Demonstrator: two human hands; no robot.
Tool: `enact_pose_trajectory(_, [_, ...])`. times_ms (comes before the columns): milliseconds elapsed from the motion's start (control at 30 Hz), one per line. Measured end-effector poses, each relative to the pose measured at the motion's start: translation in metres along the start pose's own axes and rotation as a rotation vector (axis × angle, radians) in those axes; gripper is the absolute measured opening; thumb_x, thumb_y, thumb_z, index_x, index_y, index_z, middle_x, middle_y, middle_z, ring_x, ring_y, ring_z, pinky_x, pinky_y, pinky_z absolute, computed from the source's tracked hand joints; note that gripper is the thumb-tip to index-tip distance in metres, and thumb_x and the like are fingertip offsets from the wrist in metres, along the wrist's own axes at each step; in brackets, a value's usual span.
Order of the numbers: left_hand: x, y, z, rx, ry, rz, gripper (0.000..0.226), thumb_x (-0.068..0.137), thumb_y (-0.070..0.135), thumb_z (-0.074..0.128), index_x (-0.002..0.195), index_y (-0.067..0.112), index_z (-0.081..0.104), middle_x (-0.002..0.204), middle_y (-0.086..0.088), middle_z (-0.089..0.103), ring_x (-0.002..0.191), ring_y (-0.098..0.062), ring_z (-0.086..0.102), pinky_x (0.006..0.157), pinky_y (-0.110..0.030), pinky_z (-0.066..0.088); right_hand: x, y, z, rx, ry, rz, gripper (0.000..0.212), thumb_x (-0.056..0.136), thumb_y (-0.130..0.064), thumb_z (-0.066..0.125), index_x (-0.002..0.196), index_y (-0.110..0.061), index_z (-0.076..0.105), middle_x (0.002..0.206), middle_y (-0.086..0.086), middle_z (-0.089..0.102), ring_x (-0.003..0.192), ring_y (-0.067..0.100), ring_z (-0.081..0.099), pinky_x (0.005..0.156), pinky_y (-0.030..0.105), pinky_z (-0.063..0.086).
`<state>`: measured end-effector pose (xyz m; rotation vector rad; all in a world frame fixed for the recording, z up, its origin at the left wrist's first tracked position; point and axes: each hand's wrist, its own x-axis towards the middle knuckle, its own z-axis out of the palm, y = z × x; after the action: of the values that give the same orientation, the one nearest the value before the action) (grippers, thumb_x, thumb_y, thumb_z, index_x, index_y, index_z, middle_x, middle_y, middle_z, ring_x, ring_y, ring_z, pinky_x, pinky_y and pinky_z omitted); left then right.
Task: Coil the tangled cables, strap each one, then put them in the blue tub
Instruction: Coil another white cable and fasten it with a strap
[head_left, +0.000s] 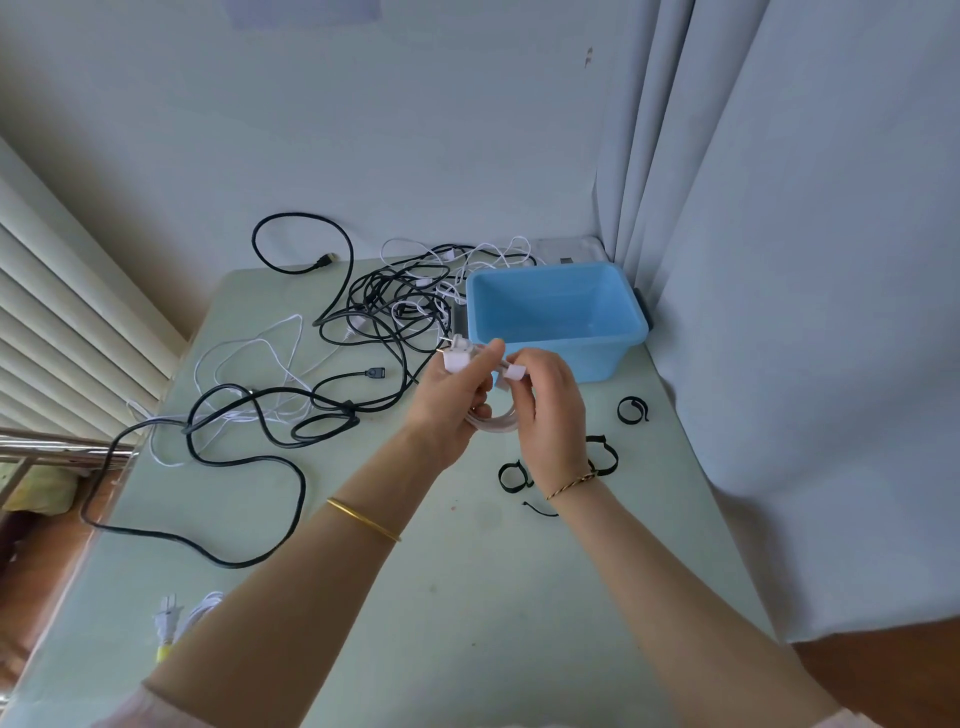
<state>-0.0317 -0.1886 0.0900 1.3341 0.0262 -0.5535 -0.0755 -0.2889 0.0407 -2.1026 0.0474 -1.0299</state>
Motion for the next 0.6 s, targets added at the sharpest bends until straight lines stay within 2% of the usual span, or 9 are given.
enact_pose_trajectory(67, [0.0, 0.001, 0.002, -0.023, 0.038, -0.012, 0.018, 0.089, 0.023, 0.065, 0.079, 0.014, 0.053, 0.062, 0.001, 0.046, 0.043, -0.006, 0.034, 0.045, -0.019, 0.03, -0.001, 0.002, 0.002, -0.033, -0.005, -0.041, 0.013, 0.092, -0.016, 0.045, 0.091, -0.006, 0.054, 0.09, 0.01, 0.062, 0.085, 0.017, 0.048, 0.077, 0.017, 0.04])
enact_pose_trajectory(200, [-0.001, 0.002, 0.004, 0.013, 0.086, -0.05, 0.012, 0.089, 0.019, 0.064, 0.084, 0.011, 0.057, 0.07, -0.004, 0.054, 0.046, -0.008, 0.037, 0.045, -0.019, 0.033, -0.004, 0.009, 0.003, -0.047, 0.024, -0.102, 0.007, 0.091, -0.012, 0.047, 0.098, -0.013, 0.047, 0.094, 0.014, 0.063, 0.09, 0.017, 0.048, 0.081, 0.018, 0.041])
enact_pose_trajectory(300, [-0.003, 0.004, 0.006, 0.044, 0.069, -0.056, 0.012, 0.091, 0.018, 0.061, 0.083, 0.011, 0.057, 0.071, -0.005, 0.056, 0.049, -0.008, 0.042, 0.047, -0.021, 0.034, -0.006, 0.011, 0.003, -0.056, 0.042, -0.124, 0.012, 0.089, -0.007, 0.048, 0.1, -0.012, 0.047, 0.096, 0.016, 0.063, 0.092, 0.019, 0.049, 0.082, 0.021, 0.043])
enact_pose_trajectory(433, [-0.003, 0.006, 0.006, 0.05, 0.027, -0.05, 0.012, 0.093, 0.016, 0.058, 0.082, 0.012, 0.055, 0.072, -0.007, 0.058, 0.044, -0.005, 0.046, 0.047, -0.021, 0.033, -0.005, 0.011, 0.002, -0.062, 0.05, -0.144, 0.012, 0.088, -0.006, 0.047, 0.1, -0.01, 0.048, 0.099, 0.018, 0.063, 0.096, 0.02, 0.049, 0.084, 0.023, 0.044])
enact_pose_trajectory(600, [-0.001, 0.003, 0.006, 0.012, 0.054, -0.032, 0.011, 0.093, 0.01, 0.055, 0.082, 0.011, 0.055, 0.066, -0.003, 0.063, 0.041, -0.006, 0.041, 0.048, -0.021, 0.032, -0.004, 0.005, -0.001, 0.017, 0.058, -0.089, 0.007, 0.091, -0.01, 0.048, 0.097, -0.011, 0.048, 0.109, 0.018, 0.059, 0.106, 0.021, 0.051, 0.096, 0.014, 0.038])
